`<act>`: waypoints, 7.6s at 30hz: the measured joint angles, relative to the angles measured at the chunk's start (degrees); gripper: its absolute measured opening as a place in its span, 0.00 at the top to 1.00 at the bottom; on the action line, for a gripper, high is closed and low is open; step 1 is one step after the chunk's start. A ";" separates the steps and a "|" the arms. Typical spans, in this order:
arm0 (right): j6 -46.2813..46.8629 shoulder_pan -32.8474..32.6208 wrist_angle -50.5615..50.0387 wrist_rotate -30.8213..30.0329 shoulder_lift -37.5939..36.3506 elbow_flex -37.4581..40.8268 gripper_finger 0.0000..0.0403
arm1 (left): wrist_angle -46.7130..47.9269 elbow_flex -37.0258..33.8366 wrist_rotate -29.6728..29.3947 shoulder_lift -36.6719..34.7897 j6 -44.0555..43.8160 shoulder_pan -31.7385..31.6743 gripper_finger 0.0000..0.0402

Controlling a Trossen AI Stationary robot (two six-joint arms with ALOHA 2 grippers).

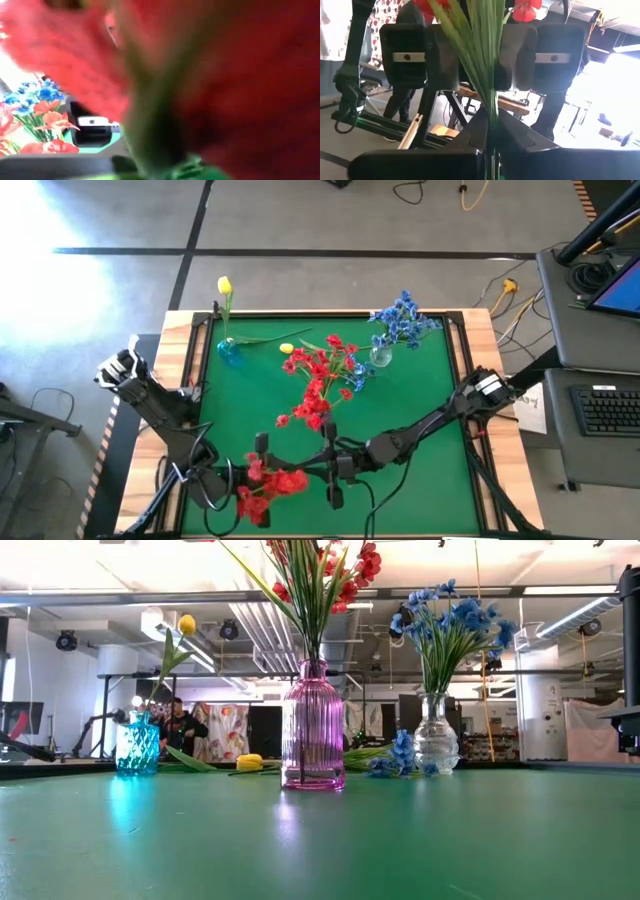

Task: Sort flowers into vase by color
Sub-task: Put the red flowers into the purple vase

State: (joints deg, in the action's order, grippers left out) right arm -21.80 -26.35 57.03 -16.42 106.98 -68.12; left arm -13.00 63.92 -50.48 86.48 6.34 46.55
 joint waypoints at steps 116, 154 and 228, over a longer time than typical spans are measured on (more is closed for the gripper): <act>23.86 -4.00 -61.02 -7.83 -25.90 0.87 0.39 | -4.02 -20.48 16.39 -19.68 -6.89 -25.38 1.00; 35.29 1.84 -21.48 -25.26 -19.23 34.91 0.19 | -6.20 -20.48 16.41 -17.65 -6.88 -25.40 1.00; 27.25 13.38 6.99 -9.10 6.34 27.34 0.29 | 0.99 -20.48 16.70 -20.99 -9.27 -26.73 1.00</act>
State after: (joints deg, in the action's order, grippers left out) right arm 5.45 -12.97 64.01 -25.52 113.32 -40.77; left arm -12.01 43.44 -33.78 65.49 -2.94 19.81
